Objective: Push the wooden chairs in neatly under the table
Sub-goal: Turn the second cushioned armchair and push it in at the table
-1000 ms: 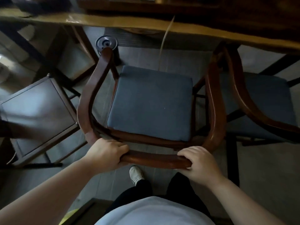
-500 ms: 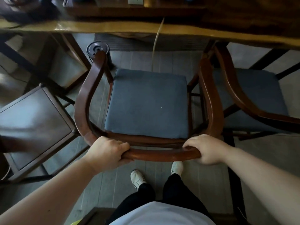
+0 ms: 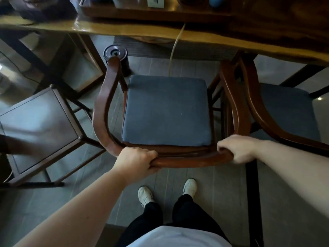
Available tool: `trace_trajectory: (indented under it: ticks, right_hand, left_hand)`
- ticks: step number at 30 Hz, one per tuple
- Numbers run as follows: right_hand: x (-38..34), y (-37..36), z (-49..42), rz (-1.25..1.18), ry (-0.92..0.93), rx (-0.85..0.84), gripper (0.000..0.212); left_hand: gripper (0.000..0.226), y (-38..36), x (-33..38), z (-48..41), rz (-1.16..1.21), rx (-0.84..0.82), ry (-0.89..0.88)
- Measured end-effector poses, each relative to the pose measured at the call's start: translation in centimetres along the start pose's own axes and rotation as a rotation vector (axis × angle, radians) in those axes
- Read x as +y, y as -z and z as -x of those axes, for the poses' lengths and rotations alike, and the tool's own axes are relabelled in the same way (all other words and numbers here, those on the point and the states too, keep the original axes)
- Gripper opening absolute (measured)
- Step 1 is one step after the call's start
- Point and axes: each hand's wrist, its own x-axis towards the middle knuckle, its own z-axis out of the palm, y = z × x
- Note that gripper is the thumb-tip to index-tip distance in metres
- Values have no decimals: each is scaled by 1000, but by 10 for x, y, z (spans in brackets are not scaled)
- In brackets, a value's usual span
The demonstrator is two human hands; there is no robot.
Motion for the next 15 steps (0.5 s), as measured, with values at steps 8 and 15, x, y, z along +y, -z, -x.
trace_trajectory:
  ticks: [8,15]
  right_hand:
    - [-6,-15,18,-125,79,259,56]
    - [-41,-44,6,-303,84,599,37]
  left_hand:
    - [35,1,-1,-9,-29,-40,-71]
    - [38,2,-14,-13,-49,-51,-138]
